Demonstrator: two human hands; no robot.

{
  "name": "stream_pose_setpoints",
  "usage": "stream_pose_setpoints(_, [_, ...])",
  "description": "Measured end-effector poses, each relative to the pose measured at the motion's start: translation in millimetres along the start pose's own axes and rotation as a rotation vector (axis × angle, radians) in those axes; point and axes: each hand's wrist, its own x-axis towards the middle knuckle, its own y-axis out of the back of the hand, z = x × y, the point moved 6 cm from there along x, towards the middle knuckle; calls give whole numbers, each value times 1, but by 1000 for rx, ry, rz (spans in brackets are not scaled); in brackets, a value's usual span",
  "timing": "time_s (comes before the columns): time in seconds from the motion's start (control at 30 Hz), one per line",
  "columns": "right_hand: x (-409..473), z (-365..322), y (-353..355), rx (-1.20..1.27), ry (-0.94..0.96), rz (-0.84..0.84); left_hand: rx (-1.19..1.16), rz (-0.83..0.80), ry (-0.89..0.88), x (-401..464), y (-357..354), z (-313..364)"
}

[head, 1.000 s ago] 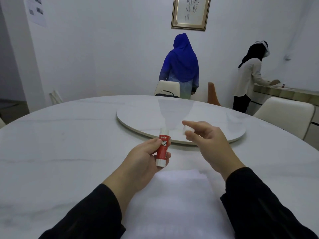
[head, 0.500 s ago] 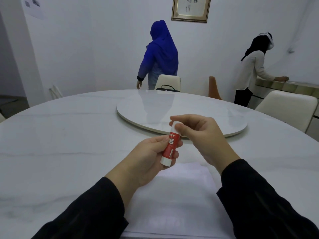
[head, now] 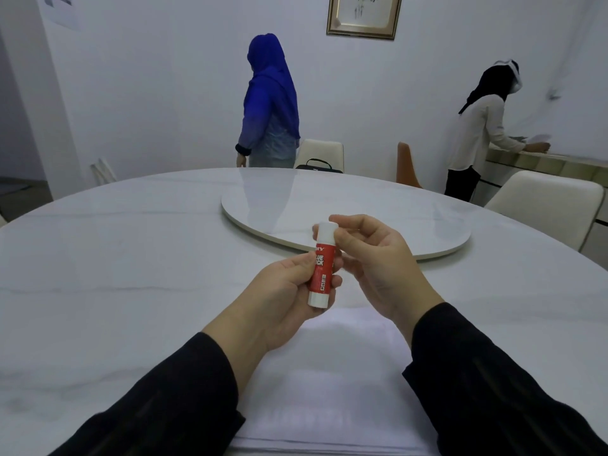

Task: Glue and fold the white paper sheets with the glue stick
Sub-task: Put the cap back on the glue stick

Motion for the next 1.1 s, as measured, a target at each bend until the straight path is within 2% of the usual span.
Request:
stream_pose_setpoints(0.2, [2,-1,-1,-80,25,0,46,-7,-5,2,1,0])
stream_pose_setpoints(0.3, [0,-3,0,-7,-16,-66,21,-33,18,2,1,1])
stream_pose_setpoints(0.43, [-1,-4,2,73,-26,-1,48,-74,20,0,-3,-1])
stream_pose_setpoints(0.73, [-4,-12,-6,-254,108,137,114,4,-31,4,6,3])
stream_pose_setpoints(0.87, [-4,-15,-11,-313,150,139,108,8,-63,3,6,8])
stream_pose_setpoints(1.0, [-3,-18,-13,-411,202,52,85,20,-122,8,6,11])
stream_pose_setpoints(1.1, [0,-13,-5,-445,239,95,216,115,-153,12,16,12])
